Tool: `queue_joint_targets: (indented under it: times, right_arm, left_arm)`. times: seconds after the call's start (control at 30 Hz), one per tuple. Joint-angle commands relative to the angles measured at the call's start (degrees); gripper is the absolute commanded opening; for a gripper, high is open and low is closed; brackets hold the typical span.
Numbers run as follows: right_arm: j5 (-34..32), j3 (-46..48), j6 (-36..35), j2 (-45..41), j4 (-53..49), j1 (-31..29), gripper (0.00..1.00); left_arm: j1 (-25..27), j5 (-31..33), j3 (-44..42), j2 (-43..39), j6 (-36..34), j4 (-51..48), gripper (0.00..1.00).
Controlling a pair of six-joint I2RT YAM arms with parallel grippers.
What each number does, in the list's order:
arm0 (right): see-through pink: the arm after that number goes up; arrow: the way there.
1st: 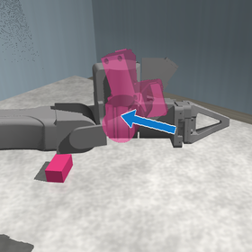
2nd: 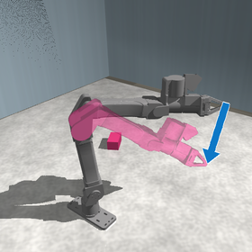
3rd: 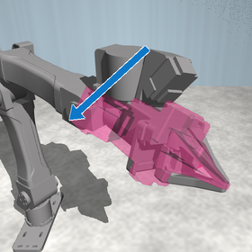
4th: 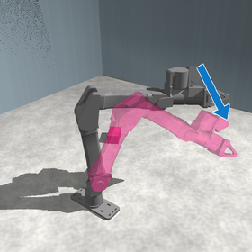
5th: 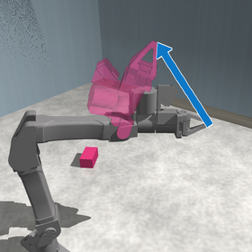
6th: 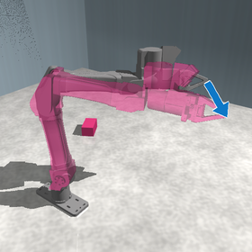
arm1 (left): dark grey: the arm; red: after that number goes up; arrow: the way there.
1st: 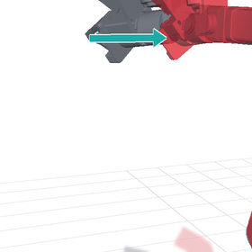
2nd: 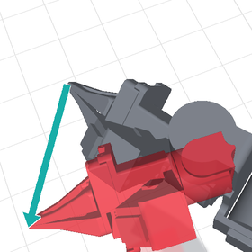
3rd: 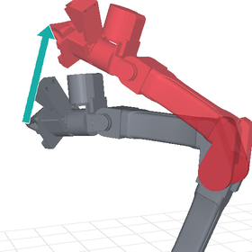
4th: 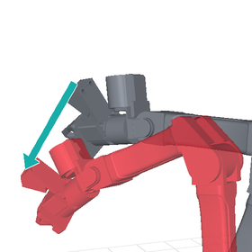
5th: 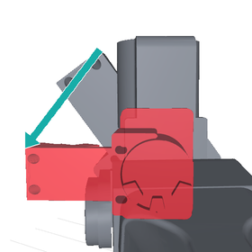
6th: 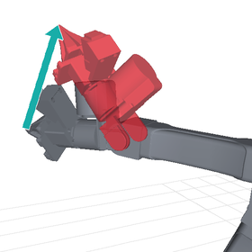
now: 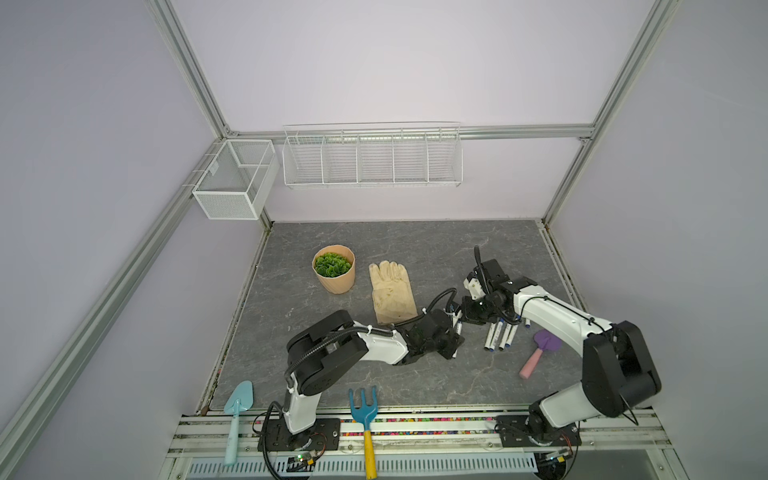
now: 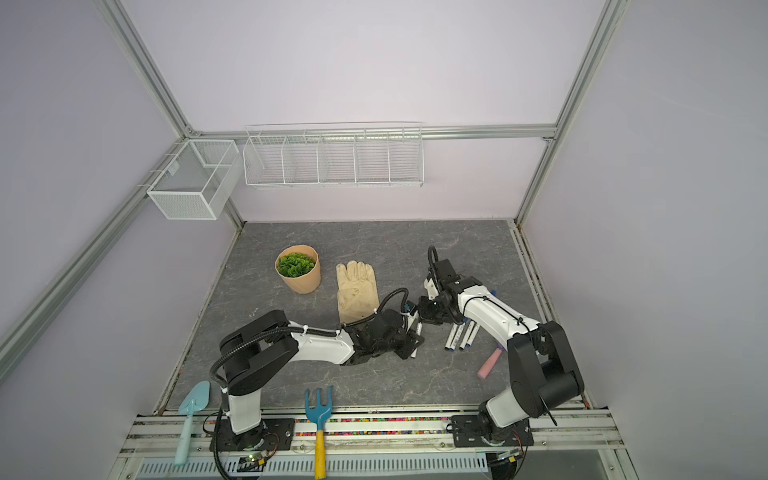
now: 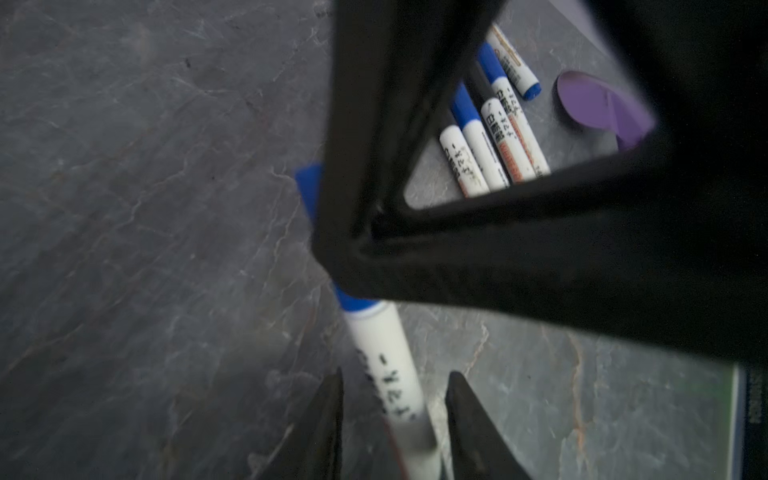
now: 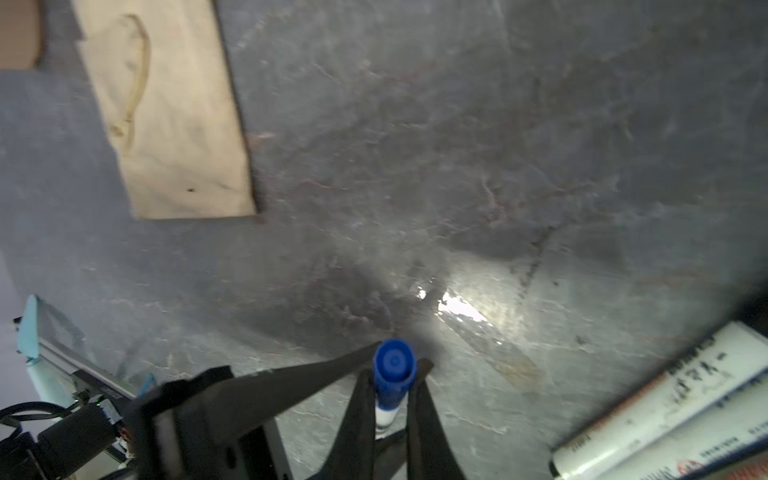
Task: Insert the pens into the pen caps
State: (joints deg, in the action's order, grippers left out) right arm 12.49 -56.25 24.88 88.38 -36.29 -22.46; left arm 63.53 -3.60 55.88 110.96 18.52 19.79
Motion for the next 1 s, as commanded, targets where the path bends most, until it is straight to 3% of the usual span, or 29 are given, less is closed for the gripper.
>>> queue_joint_targets:
  times: [0.0, 0.2, 0.33, 0.5, 0.67, 0.77, 0.9, 0.97]
  right_arm:
    - [-2.8, 1.6, 0.2, 3.8, -0.1, -0.9, 0.06]
    - [-13.3, 1.2, 0.8, 8.6, 0.7, 0.2, 0.06]
    - [-20.1, -0.2, 1.2, 11.5, -0.3, 1.3, 0.06]
    - [-19.9, -0.8, 2.5, 11.9, 1.0, 1.5, 0.14]
    - [-18.5, 0.7, 4.3, 4.9, 4.4, 1.6, 0.38]
    - [-20.6, 1.0, 4.8, -1.4, 5.1, 1.6, 0.43]
    - [-28.8, 3.3, 4.8, -10.7, 9.1, 1.6, 0.46]
    - [-36.4, 7.5, 3.2, -15.6, 14.7, 1.5, 0.49]
  left_arm:
    - [1.2, -4.8, 3.4, -1.7, -2.1, 12.6, 0.53]
    - [1.1, 0.0, -5.0, -10.0, -0.9, 13.6, 0.74]
    - [1.1, 7.6, -13.3, -18.7, 1.1, 13.8, 0.76]
    - [1.1, 21.0, -21.4, -30.2, 3.9, 8.6, 0.77]
    - [1.1, 36.4, -28.4, -44.6, 6.8, 1.1, 0.79]
    - [1.1, 45.3, -30.4, -54.2, 7.9, -6.5, 0.79]
    - [-0.5, 57.9, -30.3, -67.1, 10.8, -23.5, 0.81]
    - [-4.9, 59.4, -29.7, -74.4, 10.7, -31.6, 0.81]
